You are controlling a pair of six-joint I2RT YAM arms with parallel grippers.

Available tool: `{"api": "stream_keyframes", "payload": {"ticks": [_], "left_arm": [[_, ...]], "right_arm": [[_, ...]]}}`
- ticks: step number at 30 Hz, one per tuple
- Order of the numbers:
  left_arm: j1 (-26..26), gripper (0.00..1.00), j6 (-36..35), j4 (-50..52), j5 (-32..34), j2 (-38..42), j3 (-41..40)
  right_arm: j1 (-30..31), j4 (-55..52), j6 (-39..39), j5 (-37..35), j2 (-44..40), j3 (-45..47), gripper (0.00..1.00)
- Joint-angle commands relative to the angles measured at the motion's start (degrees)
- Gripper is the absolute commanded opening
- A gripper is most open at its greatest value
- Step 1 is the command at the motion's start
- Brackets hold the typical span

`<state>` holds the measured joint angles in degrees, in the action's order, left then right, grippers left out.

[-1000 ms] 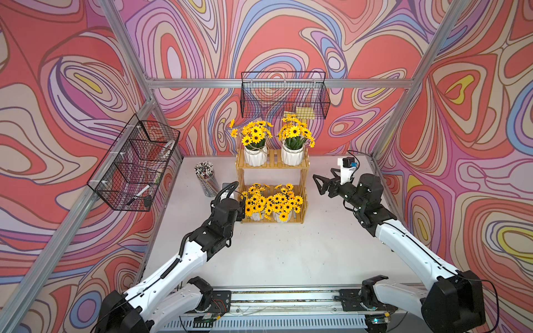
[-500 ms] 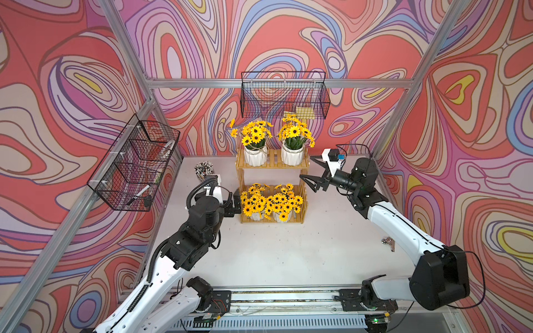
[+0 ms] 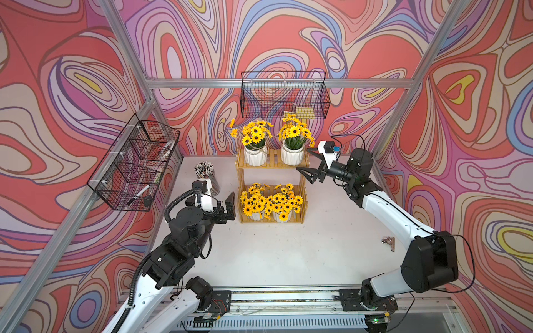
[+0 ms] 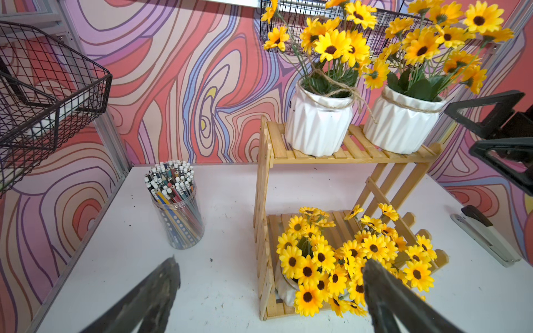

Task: Take the sunflower pots off the shelves
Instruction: Pick up the sunflower pot from the shelf.

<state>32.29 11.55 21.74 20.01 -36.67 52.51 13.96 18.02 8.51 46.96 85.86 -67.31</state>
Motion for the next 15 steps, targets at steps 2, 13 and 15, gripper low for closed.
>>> {"api": "stream_keyframes", "payload": {"ticks": [2, 13, 15], "left_arm": [[0.0, 1.0, -1.4, 1.4, -1.0, -0.5, 2.4], [0.0, 1.0, -1.5, 1.8, -0.2, 0.2, 2.9], [0.0, 1.0, -1.6, 1.9, -0.3, 0.1, 2.9]], "right_arm": [[-0.1, 0.2, -0.5, -1.1, 1.9, -2.1, 0.98], [-0.2, 0.3, -1.3, -1.4, 5.5, -5.2, 0.98], [-0.1, 0.8, -1.4, -1.5, 5.9, -5.5, 0.98]]}}
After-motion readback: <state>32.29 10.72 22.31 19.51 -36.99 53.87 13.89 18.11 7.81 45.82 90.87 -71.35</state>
